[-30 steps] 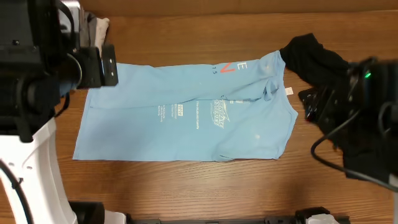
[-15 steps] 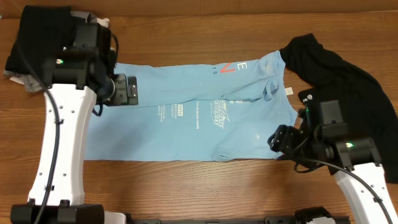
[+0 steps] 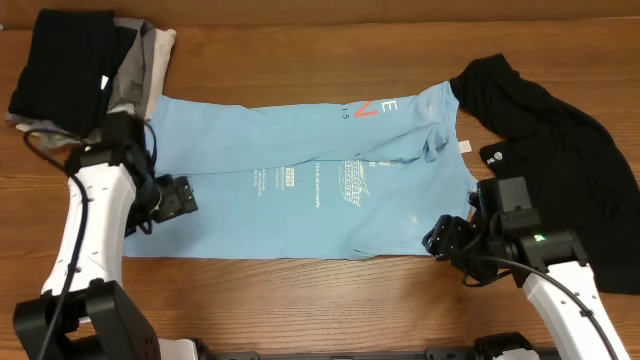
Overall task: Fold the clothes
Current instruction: 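Move both grippers to the T-shirt's bottom corners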
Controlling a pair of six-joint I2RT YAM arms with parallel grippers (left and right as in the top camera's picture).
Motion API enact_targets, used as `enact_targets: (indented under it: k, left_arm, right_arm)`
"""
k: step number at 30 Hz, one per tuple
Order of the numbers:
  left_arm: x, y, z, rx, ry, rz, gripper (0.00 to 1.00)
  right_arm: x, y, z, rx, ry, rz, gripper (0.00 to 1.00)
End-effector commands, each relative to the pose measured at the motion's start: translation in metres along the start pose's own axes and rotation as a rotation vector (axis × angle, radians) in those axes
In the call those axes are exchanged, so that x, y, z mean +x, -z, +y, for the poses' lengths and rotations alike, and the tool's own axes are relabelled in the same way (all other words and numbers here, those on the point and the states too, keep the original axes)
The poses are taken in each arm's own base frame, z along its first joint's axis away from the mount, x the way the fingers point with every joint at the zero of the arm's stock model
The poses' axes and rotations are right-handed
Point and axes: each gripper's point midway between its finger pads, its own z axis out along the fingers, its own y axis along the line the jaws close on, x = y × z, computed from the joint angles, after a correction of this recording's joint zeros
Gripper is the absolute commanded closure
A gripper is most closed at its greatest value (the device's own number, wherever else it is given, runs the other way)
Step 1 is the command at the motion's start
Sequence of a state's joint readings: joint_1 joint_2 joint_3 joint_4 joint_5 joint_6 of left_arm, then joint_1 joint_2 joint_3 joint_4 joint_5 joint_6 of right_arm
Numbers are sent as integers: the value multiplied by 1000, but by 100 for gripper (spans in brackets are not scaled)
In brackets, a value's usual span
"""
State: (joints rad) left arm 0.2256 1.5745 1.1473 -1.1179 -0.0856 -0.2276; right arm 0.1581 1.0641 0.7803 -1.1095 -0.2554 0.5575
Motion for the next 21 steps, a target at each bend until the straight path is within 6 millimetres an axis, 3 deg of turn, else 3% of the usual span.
enact_targets:
  k: [1, 7, 11, 21]
  left_arm:
    - [3, -2, 3, 34, 49, -12, 0]
    - [-1, -24, 16, 31, 115, -46, 0]
    - [-9, -38, 24, 33, 64, -94, 0]
    - [1, -62, 41, -53, 47, -98, 0]
  right_arm:
    - [1, -6, -1, -7, -18, 1, 30]
    - [-3, -13, 1, -5, -19, 10, 30]
    - [-9, -21, 2, -1, -22, 17, 30]
    - [-13, -37, 2, 16, -31, 57, 30]
